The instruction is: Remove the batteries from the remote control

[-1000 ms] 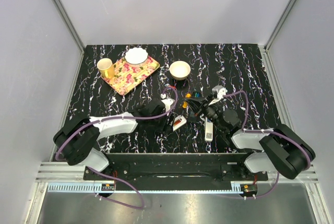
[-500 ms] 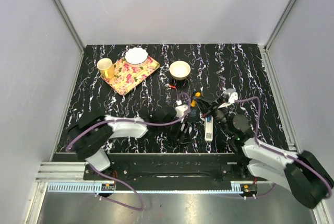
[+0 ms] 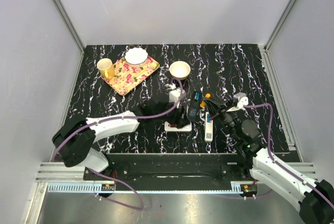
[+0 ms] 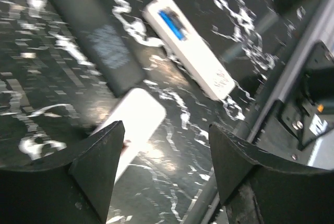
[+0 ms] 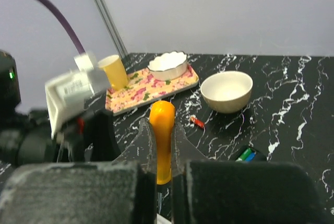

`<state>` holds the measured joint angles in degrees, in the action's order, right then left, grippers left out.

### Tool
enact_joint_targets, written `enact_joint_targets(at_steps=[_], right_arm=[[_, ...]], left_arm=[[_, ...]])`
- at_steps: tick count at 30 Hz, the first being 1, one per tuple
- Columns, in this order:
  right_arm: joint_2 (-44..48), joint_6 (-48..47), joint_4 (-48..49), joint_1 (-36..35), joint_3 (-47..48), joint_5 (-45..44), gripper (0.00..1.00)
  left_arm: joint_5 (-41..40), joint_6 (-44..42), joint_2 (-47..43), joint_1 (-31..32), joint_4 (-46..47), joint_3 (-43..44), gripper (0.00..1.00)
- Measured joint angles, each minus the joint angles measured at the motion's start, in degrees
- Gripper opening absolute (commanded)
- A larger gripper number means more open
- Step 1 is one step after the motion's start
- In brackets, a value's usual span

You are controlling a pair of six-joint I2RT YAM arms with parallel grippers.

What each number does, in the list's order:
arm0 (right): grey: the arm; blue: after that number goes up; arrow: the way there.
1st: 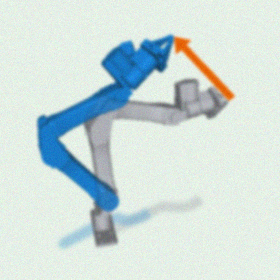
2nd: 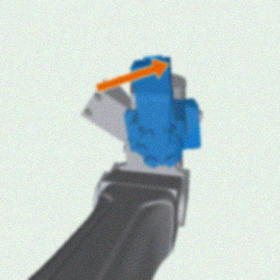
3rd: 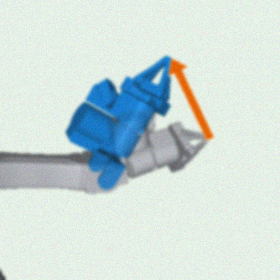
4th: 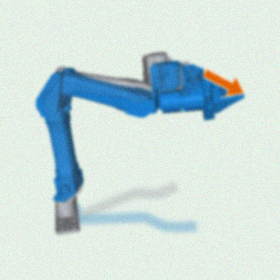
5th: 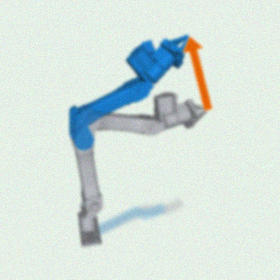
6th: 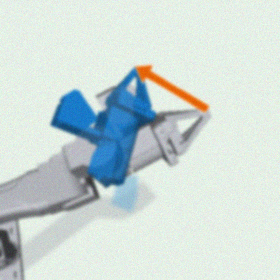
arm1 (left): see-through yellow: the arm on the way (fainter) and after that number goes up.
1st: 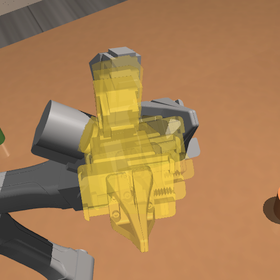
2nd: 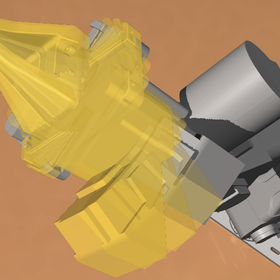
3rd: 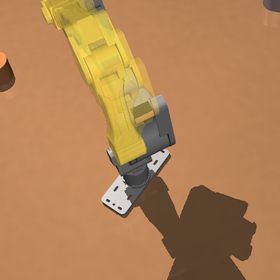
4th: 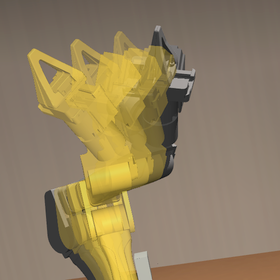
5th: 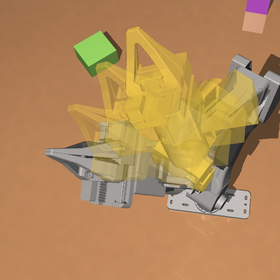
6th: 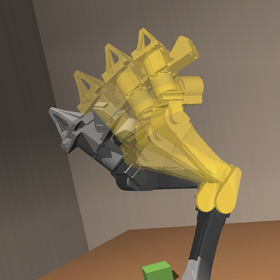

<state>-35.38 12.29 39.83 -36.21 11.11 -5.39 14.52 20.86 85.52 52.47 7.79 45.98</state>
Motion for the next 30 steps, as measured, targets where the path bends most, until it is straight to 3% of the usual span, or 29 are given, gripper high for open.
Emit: enact_joint_targets(at_steps=[7,11,16,24,30], right_arm=[[-5.9,1.4,0.0,0.0,0.0,1.0,0.00],[-8.4,3.0,1.4,0.0,0.0,2.5,0.00],[-10.7,4.5,2.9,0.0,0.0,3.6,0.00],[-16.5,8.3,6.4,0.0,0.0,6.9,0.00],[-17.4,10.6,8.3,-0.1,0.0,8.0,0.00]], left_arm=[[-0.3,-2.1,1.2,-9.2,-5.0,0.0,0.54],[-0.4,-3.0,7.7,-9.1,-8.3,0.3,0.50],[0.2,-2.7,8.5,-9.5,-9.2,0.2,0.50],[3.3,1.7,3.8,-9.4,-3.7,-7.6,0.49],[4.6,7.3,1.5,-3.6,-1.6,-11.0,0.49]])
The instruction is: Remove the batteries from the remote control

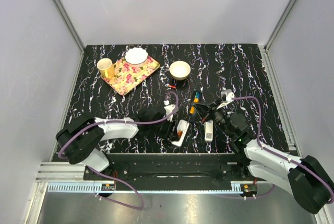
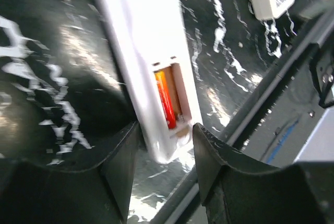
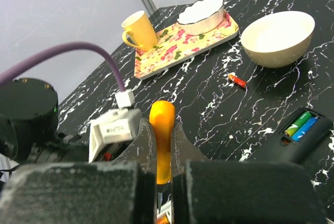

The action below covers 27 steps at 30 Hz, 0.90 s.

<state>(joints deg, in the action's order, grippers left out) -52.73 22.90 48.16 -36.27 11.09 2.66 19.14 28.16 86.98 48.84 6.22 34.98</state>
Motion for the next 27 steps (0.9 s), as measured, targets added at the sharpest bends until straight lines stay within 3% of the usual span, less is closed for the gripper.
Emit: enact_joint_targets(at_steps=[8,17,27], right_arm=[[0.4,3.4,0.5,0.0,-1.7,0.0,0.00],[5.6,5.1,-1.7,0.0,-4.1,-0.2,0.00],[-1.8,10.1,3.7,-3.9,-8.3,-8.3,0.00]], left_arm=[[1.0,6.0,1.0,3.3,5.4,-0.8,0.47],[-1.2,6.4,2.5,2.2,2.7,2.5,0.47],[-4.0,7.7,-4.8,-2.8,0.8,0.1,0.46]])
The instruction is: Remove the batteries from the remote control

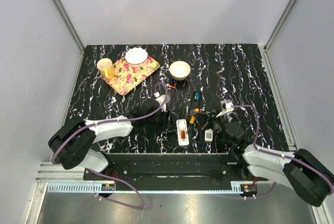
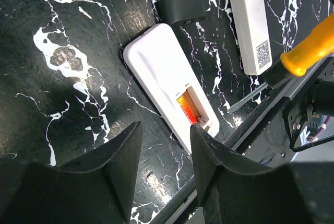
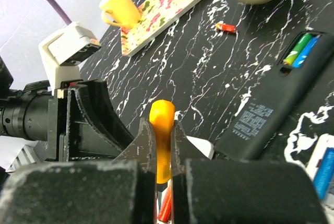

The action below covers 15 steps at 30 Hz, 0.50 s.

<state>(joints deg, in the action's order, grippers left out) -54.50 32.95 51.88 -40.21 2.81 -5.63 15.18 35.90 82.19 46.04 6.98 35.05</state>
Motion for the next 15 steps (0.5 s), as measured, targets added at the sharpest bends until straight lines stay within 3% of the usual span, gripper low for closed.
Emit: enact_joint_targets(at_steps=[15], right_arm=[[-14.9,-2.4,12.3,-22.9,0.6,-27.1,0.00]], left_arm=[[0.1,0.2,5.4,-2.1,-1.3,1.5,0.40]])
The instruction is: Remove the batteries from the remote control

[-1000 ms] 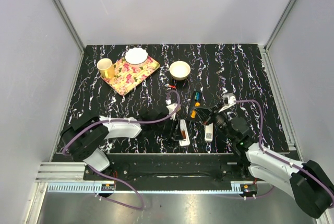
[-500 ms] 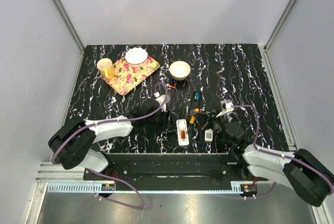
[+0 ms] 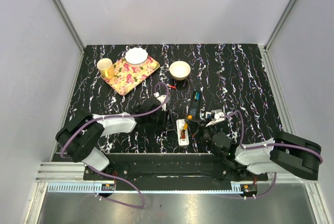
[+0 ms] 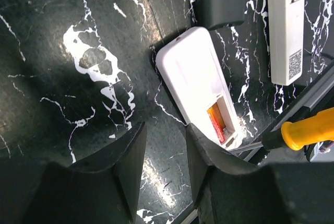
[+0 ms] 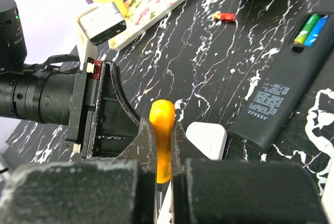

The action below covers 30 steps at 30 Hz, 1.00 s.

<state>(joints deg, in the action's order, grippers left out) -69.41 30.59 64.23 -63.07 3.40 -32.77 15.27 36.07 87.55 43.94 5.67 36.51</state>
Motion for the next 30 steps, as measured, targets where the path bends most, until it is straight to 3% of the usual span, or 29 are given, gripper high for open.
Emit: enact_joint_targets(at_steps=[10,30], right_arm=[[-1.0,-6.1,4.7,-2.7,0.5,-12.9,0.00],[-5.9,-2.2,2.1,-2.7,3.1,-18.8,0.00]], left_arm=[[0.8,-0.1,1.6,-0.1,0.3,2.4,0.40],[2.1,0.0,2.0,-0.1,0.2,2.4,0.40]])
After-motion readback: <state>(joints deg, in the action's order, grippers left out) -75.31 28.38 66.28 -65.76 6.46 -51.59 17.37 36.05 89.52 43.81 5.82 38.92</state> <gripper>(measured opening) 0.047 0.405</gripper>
